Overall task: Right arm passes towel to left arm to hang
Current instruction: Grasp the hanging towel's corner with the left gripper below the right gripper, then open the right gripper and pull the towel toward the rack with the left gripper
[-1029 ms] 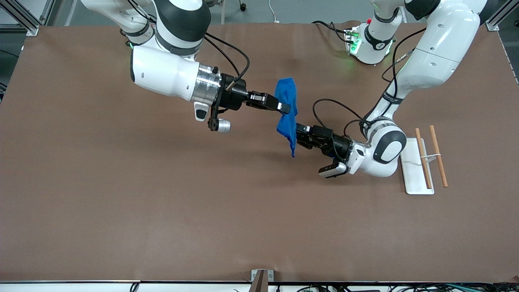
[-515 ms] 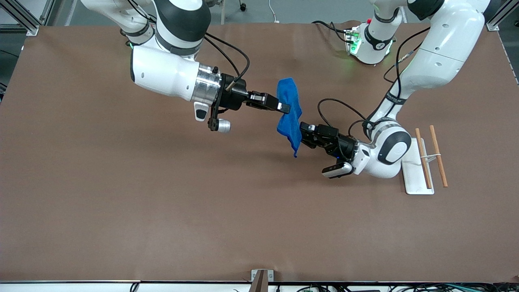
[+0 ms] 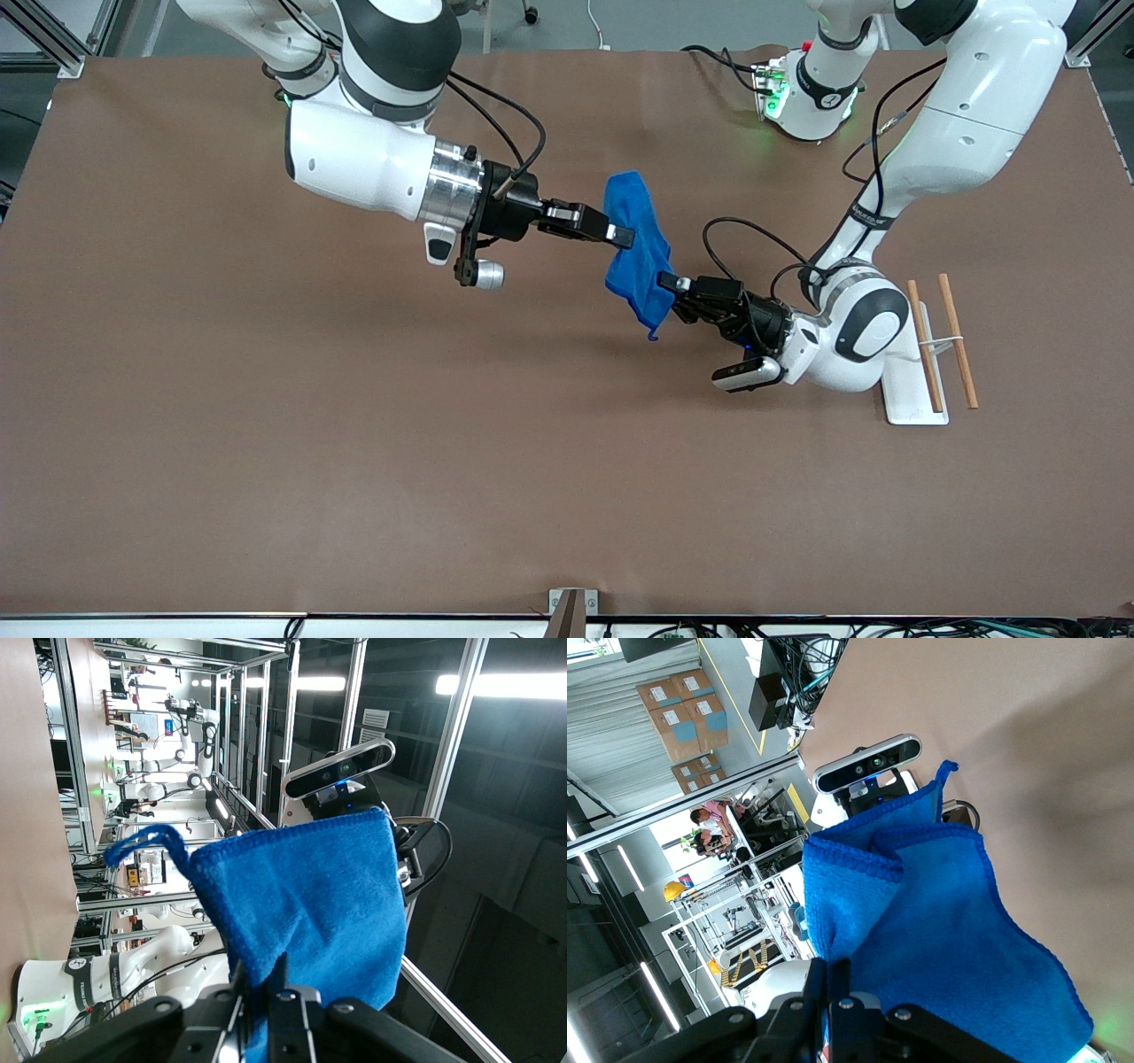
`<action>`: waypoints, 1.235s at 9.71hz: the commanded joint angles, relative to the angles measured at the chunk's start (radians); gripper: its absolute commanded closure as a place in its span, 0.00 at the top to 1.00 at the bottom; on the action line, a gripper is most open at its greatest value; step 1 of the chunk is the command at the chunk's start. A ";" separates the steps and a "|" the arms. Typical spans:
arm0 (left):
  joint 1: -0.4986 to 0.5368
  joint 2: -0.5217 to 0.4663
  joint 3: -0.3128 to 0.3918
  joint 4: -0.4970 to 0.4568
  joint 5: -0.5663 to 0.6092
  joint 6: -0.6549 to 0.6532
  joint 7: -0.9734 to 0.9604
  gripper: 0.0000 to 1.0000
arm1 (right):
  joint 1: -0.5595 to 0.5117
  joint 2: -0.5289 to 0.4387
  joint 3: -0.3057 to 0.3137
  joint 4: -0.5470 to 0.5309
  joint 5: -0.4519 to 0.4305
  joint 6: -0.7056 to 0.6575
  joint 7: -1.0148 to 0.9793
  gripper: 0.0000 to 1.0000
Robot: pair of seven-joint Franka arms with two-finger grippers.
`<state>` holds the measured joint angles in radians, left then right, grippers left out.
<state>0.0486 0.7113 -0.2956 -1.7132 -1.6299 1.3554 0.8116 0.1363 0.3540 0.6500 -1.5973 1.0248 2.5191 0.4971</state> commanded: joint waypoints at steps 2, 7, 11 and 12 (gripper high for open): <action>0.039 -0.055 0.001 -0.008 -0.010 0.010 -0.173 0.00 | -0.009 0.005 0.017 0.004 0.021 0.007 -0.003 0.00; 0.062 -0.231 0.087 0.125 0.268 0.097 -0.686 0.00 | -0.137 -0.012 0.005 -0.091 -0.180 -0.106 -0.003 1.00; 0.082 -0.250 0.157 0.253 0.657 0.114 -1.020 0.00 | -0.198 -0.099 -0.215 -0.101 -0.642 -0.426 0.000 1.00; 0.102 -0.250 0.161 0.254 0.727 0.116 -1.073 0.00 | -0.198 -0.139 -0.278 -0.101 -0.761 -0.497 -0.003 1.00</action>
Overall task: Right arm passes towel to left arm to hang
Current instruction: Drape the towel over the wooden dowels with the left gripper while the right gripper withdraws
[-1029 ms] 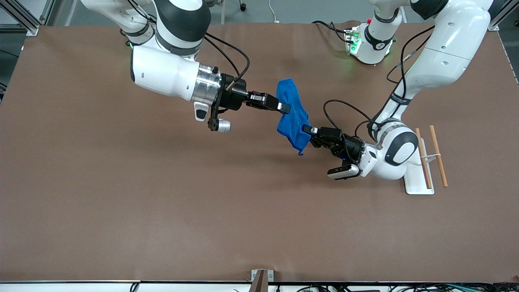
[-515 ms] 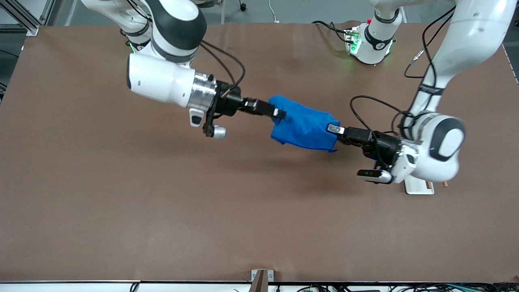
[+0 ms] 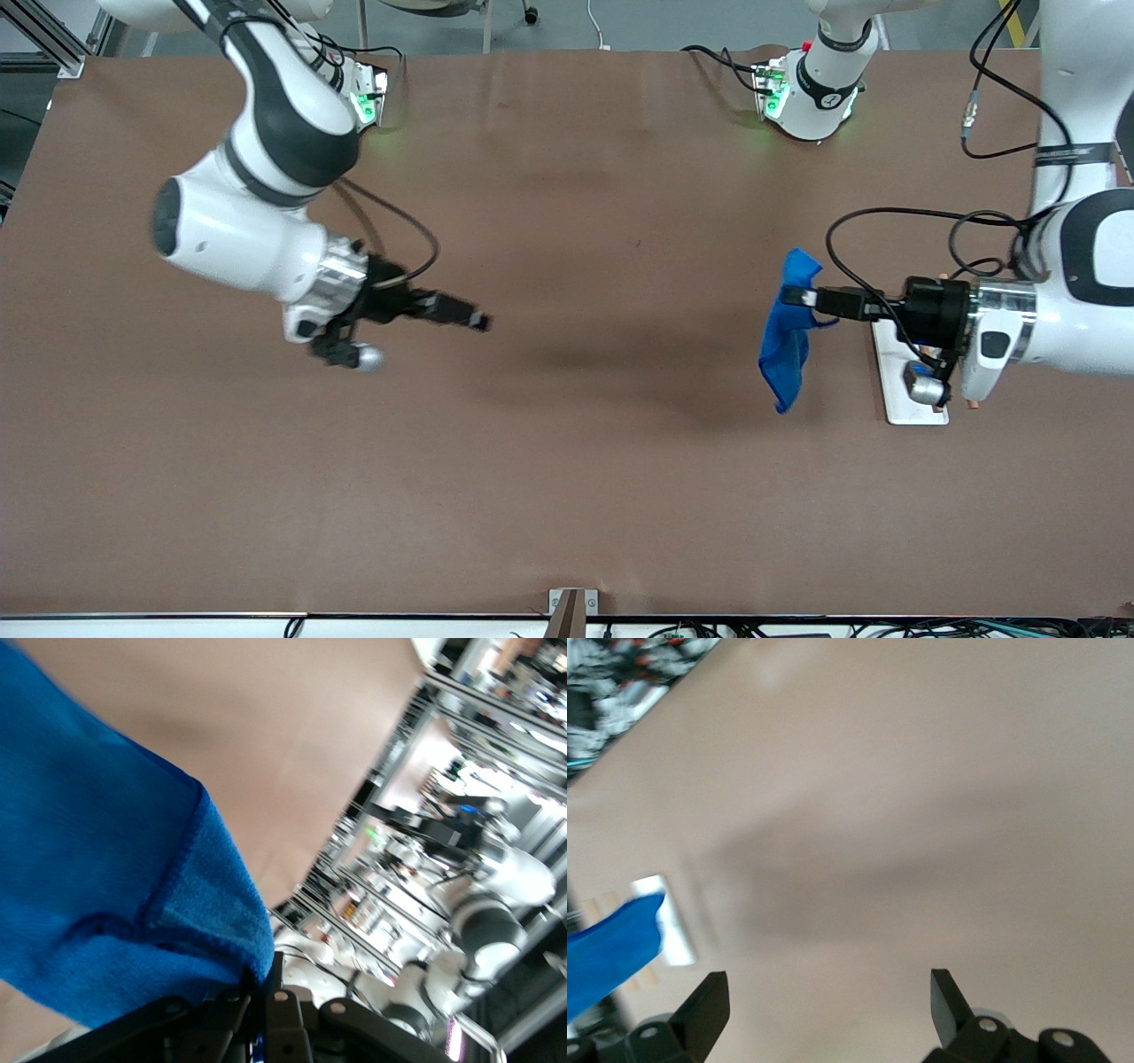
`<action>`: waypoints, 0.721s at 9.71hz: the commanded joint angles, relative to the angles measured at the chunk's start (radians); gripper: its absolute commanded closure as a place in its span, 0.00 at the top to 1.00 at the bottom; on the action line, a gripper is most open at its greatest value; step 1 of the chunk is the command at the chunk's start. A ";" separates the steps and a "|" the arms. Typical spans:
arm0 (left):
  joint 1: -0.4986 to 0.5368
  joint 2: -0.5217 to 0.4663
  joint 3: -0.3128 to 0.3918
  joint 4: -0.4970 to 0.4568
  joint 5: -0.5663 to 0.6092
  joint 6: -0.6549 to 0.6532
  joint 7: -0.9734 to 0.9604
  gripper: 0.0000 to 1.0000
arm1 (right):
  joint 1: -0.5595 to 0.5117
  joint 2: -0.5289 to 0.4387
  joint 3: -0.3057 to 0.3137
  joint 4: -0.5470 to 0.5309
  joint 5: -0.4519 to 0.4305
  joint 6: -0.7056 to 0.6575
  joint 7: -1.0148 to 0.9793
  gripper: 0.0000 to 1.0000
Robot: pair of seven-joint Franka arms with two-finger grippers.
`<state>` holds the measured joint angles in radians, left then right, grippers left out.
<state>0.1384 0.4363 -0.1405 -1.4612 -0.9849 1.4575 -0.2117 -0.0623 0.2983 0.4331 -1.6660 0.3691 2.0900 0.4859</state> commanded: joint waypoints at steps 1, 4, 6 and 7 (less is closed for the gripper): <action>0.013 0.018 0.006 0.012 0.224 0.039 -0.146 0.00 | -0.001 -0.122 -0.117 -0.028 -0.201 -0.124 0.005 1.00; 0.015 -0.001 0.002 0.035 0.605 0.046 -0.207 0.00 | 0.001 -0.218 -0.308 -0.024 -0.260 -0.229 -0.159 1.00; 0.021 0.002 0.002 0.033 0.801 0.047 -0.189 0.00 | 0.002 -0.251 -0.419 0.023 -0.263 -0.324 -0.312 1.00; 0.029 0.007 0.002 0.033 0.852 0.050 -0.164 0.00 | 0.002 -0.263 -0.462 0.052 -0.266 -0.381 -0.392 1.00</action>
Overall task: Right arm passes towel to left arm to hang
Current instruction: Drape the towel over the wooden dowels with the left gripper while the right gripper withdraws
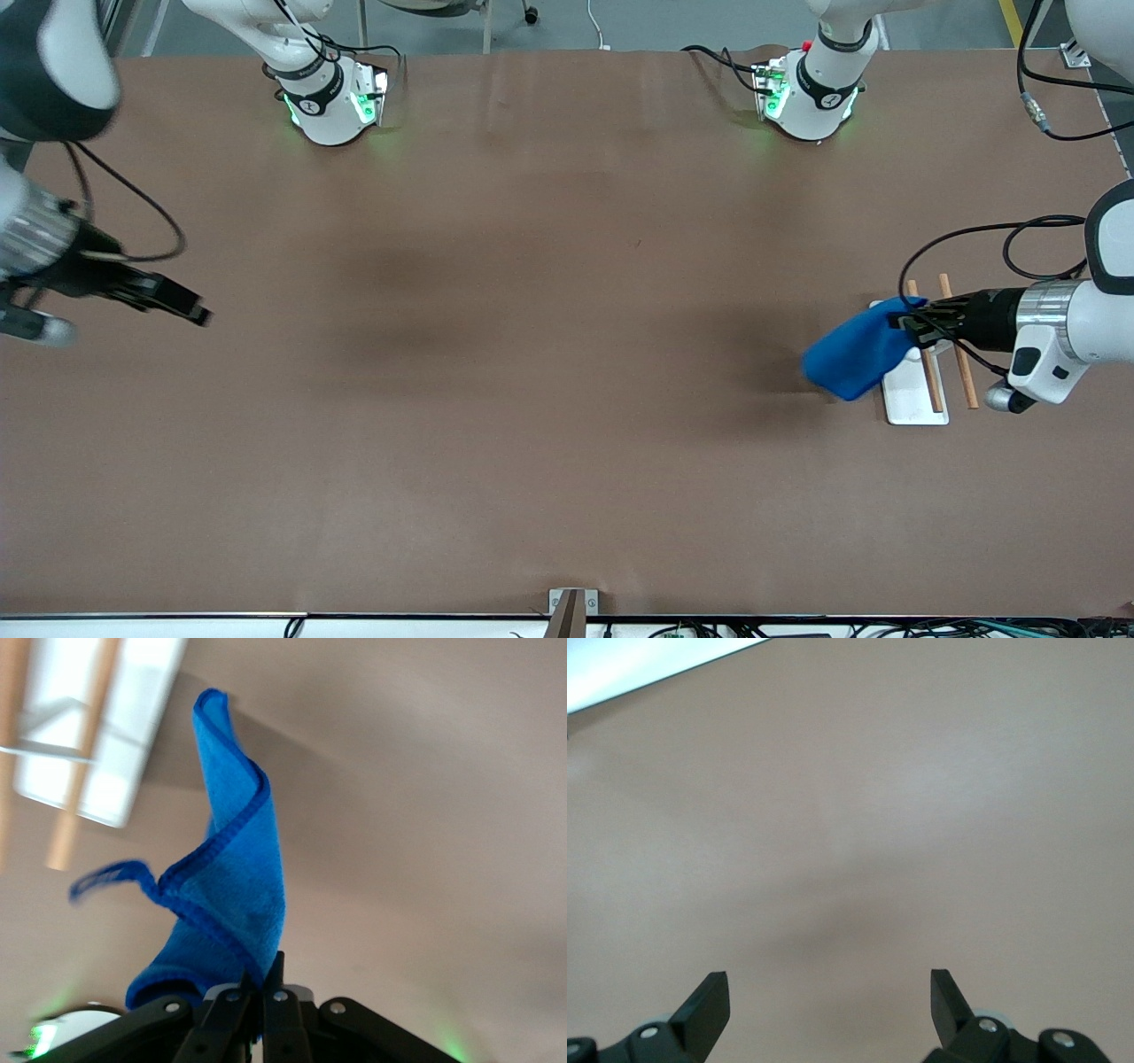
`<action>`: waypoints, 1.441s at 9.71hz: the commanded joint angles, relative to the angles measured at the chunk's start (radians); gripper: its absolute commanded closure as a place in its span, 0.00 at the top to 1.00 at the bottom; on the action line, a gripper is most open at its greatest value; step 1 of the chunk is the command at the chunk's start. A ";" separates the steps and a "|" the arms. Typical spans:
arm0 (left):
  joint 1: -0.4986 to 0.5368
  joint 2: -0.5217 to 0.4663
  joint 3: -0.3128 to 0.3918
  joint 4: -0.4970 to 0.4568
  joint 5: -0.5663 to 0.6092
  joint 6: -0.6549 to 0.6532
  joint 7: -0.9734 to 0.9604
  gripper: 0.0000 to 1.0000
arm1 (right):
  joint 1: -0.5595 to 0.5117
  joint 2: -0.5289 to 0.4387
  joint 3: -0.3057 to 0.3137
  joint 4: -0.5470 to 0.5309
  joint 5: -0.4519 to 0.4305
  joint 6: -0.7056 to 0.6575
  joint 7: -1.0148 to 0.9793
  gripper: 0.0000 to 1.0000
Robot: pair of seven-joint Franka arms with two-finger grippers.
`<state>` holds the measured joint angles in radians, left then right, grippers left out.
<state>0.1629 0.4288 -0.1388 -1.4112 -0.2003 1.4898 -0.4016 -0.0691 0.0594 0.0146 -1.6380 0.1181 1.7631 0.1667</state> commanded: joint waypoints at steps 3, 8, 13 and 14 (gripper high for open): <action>0.072 0.019 0.001 -0.018 0.185 0.021 0.232 0.00 | -0.004 -0.030 -0.126 0.133 -0.095 -0.222 -0.269 1.00; 0.191 0.077 0.001 -0.018 0.259 0.130 0.439 0.00 | -0.001 -0.030 -0.107 0.141 -0.144 -0.249 -0.202 1.00; 0.295 0.113 -0.001 -0.021 0.286 0.237 0.587 0.00 | -0.005 -0.026 -0.065 0.198 -0.152 -0.284 -0.208 1.00; 0.305 0.132 -0.001 -0.022 0.286 0.259 0.613 0.00 | -0.006 -0.026 -0.067 0.198 -0.152 -0.284 -0.210 1.00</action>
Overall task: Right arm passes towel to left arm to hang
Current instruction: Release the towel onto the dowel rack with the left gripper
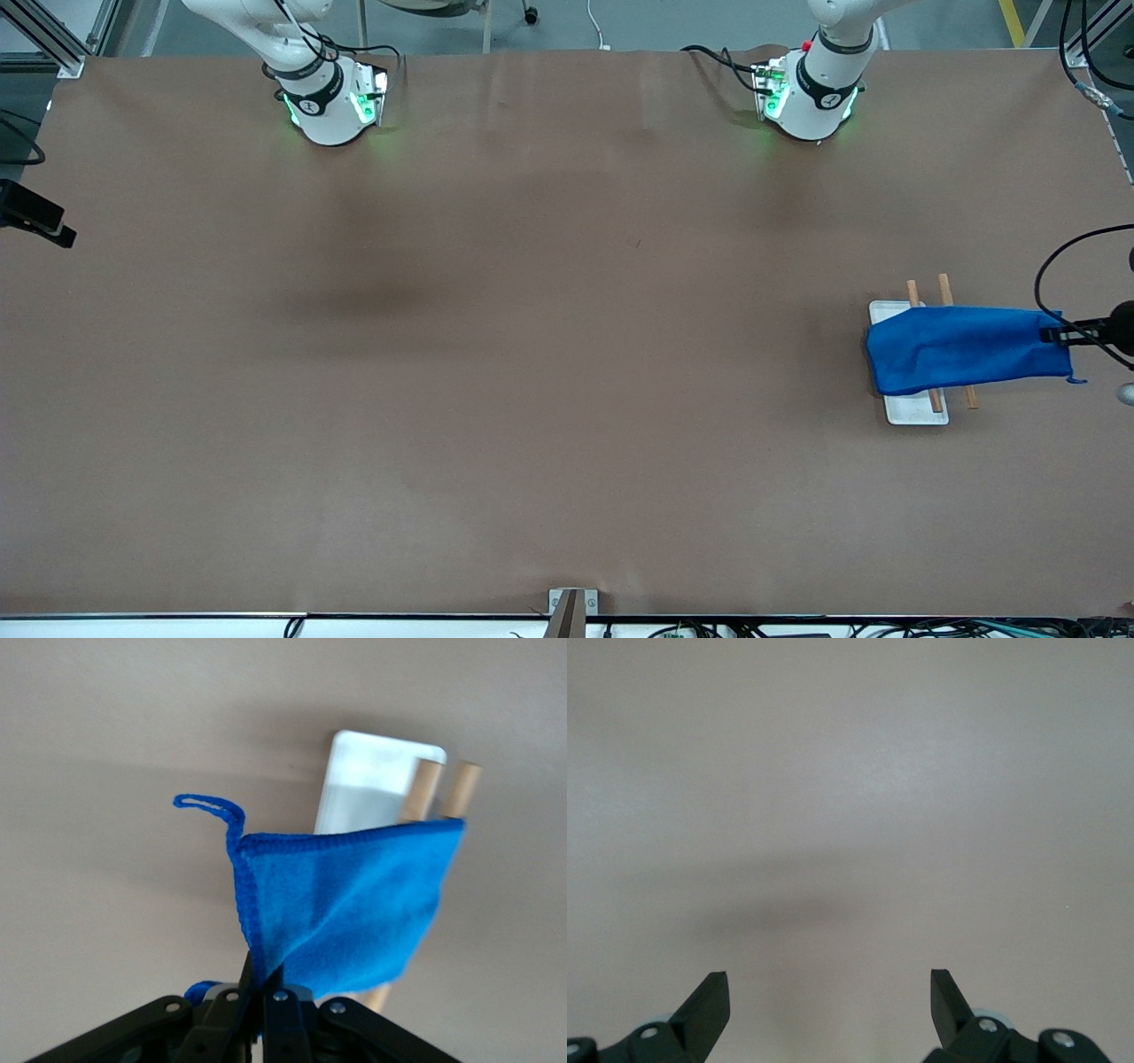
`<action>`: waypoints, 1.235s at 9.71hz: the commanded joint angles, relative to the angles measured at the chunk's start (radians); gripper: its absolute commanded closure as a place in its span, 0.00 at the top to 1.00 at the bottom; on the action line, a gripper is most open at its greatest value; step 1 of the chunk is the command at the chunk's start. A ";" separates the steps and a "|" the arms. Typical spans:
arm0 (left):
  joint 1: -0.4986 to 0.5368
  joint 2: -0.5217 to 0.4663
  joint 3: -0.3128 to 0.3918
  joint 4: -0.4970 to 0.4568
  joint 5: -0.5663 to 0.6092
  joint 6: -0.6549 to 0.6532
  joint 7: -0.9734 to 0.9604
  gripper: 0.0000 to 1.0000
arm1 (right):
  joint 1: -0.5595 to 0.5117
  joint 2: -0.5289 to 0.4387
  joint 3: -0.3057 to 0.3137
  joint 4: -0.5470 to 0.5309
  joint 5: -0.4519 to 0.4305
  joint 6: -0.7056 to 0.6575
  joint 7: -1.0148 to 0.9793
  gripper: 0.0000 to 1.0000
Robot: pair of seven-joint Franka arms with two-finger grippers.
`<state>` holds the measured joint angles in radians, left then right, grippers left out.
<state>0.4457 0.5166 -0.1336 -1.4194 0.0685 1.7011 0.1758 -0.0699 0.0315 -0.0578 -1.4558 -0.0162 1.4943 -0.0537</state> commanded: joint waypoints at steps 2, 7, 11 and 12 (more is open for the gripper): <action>0.025 0.051 -0.006 -0.015 0.016 0.052 0.039 0.05 | -0.005 0.002 0.006 0.015 -0.018 -0.017 0.011 1.00; 0.015 0.037 -0.017 -0.010 -0.022 0.037 0.025 1.00 | -0.005 0.001 0.004 0.014 -0.022 -0.016 0.015 1.00; -0.044 -0.103 -0.113 -0.009 -0.009 -0.038 -0.218 1.00 | -0.010 -0.001 0.006 0.003 -0.011 0.027 0.038 1.00; -0.047 -0.137 -0.154 -0.009 -0.010 -0.046 -0.272 1.00 | -0.013 -0.001 0.004 0.003 -0.011 0.009 0.040 1.00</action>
<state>0.4089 0.4290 -0.2596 -1.3935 0.0539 1.6709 -0.0321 -0.0718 0.0335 -0.0602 -1.4521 -0.0198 1.5154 -0.0334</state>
